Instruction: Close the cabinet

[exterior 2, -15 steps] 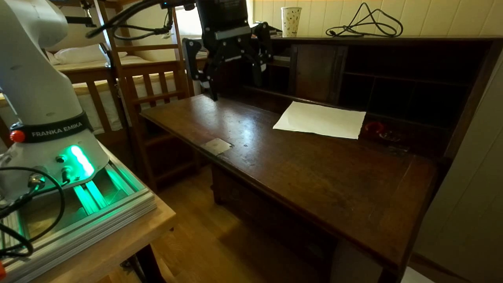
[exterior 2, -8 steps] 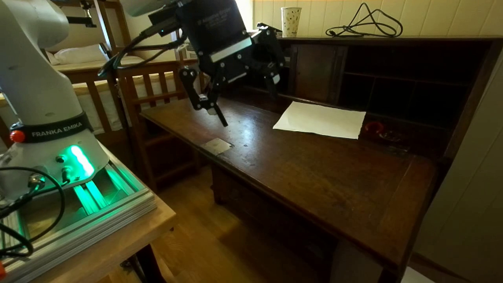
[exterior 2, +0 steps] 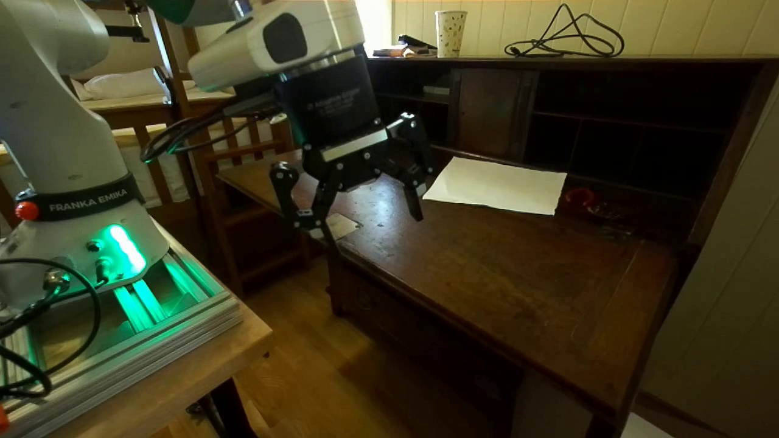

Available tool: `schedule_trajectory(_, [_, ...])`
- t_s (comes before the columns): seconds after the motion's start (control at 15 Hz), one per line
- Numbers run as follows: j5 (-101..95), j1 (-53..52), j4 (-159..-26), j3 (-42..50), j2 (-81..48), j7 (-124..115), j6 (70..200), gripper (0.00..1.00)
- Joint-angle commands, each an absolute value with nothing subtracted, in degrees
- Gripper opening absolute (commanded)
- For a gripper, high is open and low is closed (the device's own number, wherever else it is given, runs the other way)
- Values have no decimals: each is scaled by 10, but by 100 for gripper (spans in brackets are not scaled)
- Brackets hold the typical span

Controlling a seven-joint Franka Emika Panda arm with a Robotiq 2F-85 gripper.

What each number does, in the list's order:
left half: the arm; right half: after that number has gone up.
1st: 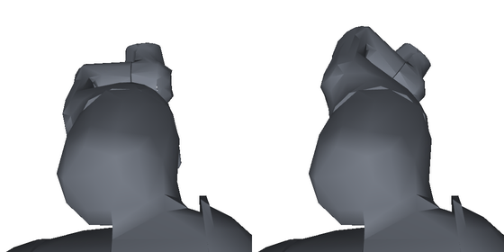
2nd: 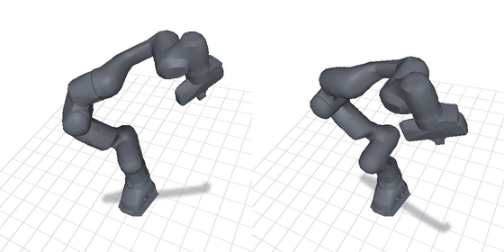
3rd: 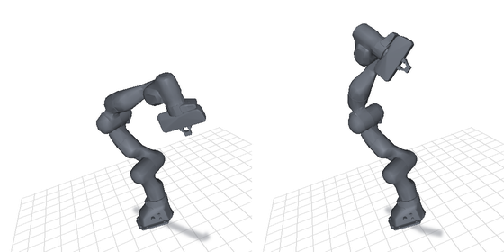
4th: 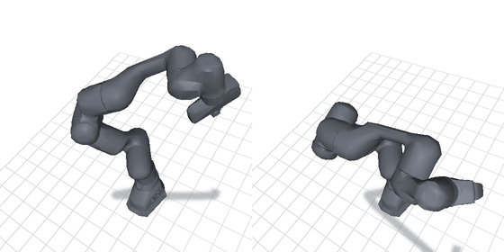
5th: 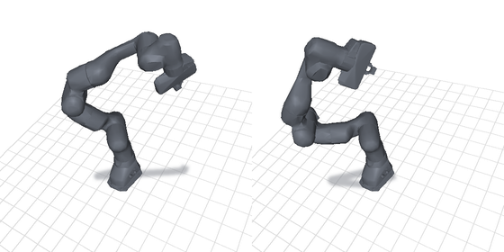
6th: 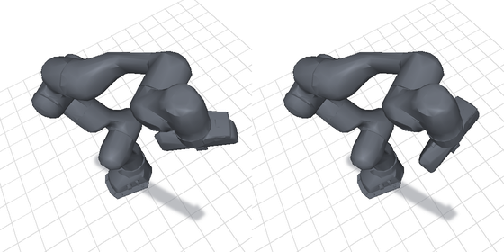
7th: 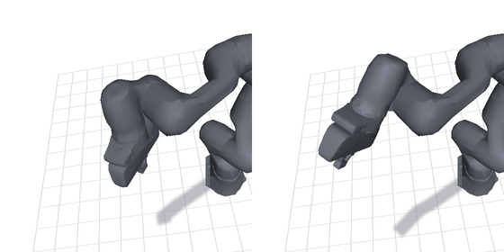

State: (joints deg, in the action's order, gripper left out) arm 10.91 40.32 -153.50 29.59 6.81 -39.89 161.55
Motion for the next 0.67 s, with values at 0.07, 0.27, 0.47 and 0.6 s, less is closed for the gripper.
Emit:
schedule_trajectory(0.07, [216,378,-1575,322,112,-305,1651,100])
schedule_trajectory(0.27, [296,361,-1583,359,121,-224,1635,100])
schedule_trajectory(0.47, [382,333,-1579,413,127,-111,1620,100])
schedule_trajectory(0.6, [440,304,-1571,448,123,-21,1618,100])
